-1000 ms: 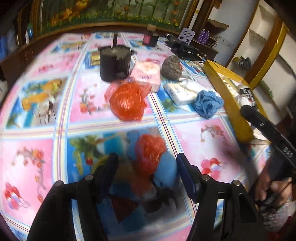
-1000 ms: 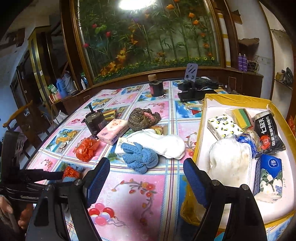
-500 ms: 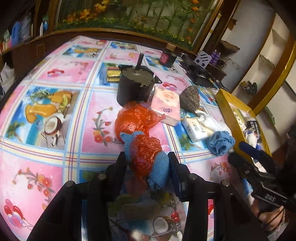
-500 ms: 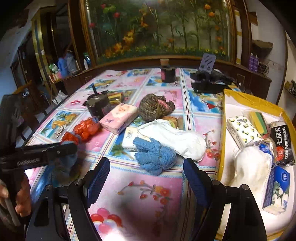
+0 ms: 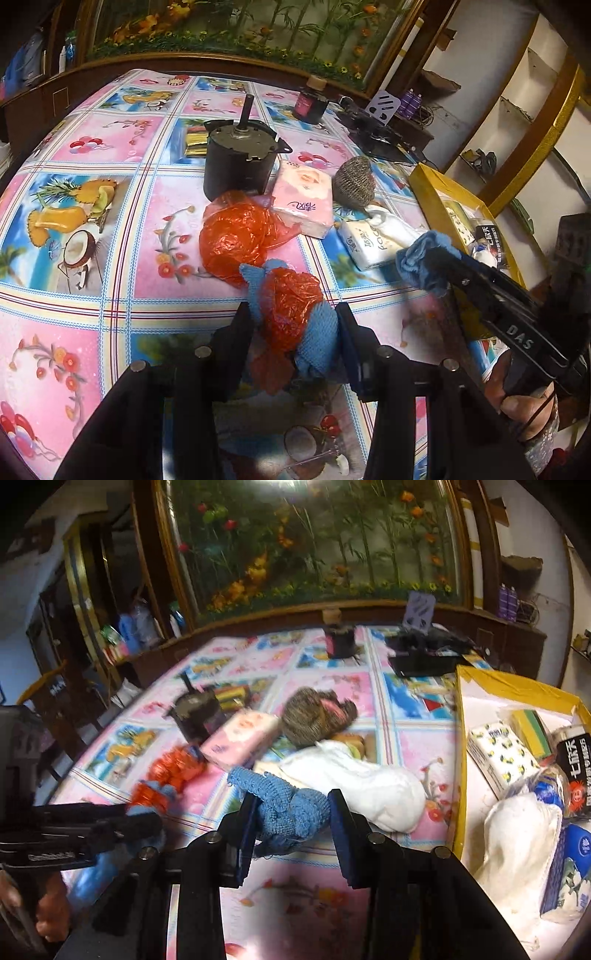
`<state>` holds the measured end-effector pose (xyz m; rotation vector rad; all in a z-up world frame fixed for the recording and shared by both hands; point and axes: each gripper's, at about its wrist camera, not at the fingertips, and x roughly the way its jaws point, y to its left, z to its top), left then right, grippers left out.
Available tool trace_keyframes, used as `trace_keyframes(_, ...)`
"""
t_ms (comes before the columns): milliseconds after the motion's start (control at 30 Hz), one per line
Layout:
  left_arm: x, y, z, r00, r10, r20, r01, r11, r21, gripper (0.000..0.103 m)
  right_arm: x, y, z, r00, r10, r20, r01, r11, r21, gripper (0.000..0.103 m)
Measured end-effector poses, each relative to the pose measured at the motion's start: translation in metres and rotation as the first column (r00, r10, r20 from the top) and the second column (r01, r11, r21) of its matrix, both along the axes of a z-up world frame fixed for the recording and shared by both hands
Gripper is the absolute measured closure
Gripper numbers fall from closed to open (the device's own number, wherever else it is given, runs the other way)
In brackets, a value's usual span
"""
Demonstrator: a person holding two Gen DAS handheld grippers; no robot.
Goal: Organize soft objects
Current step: 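Grasp the blue glove with orange bag with the left gripper while the right grasps the blue knitted sock, then carry both blue items into the yellow box and open both grippers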
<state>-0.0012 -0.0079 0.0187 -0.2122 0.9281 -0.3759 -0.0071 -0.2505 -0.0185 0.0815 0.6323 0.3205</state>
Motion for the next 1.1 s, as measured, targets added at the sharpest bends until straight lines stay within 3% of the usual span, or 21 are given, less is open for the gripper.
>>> trace_keyframes(133, -0.003, -0.001, 0.003, 1.000, -0.009, 0.018, 0.009, 1.000, 0.000, 0.059, -0.011, 0.003, 0.009, 0.998, 0.022, 0.065, -0.023, 1.000, 0.012, 0.063)
trace_keyframes(467, -0.005, 0.000, 0.005, 1.000, -0.002, 0.029, 0.002, 1.000, -0.002, 0.059, -0.009, -0.004, 0.007, 0.998, 0.012, 0.057, -0.015, 0.999, 0.052, 0.063)
trace_keyframes(700, -0.015, -0.003, 0.019, 0.993, -0.003, 0.121, 0.003, 1.000, -0.005, 0.059, -0.012, -0.010, 0.009, 0.997, -0.007, 0.071, 0.002, 0.997, 0.071, 0.063)
trace_keyframes(1100, -0.018, -0.056, 0.027, 0.981, -0.087, 0.173, 0.081, 0.996, 0.040, 0.059, -0.024, -0.041, 0.013, 0.994, -0.068, 0.082, 0.051, 0.981, 0.189, 0.063)
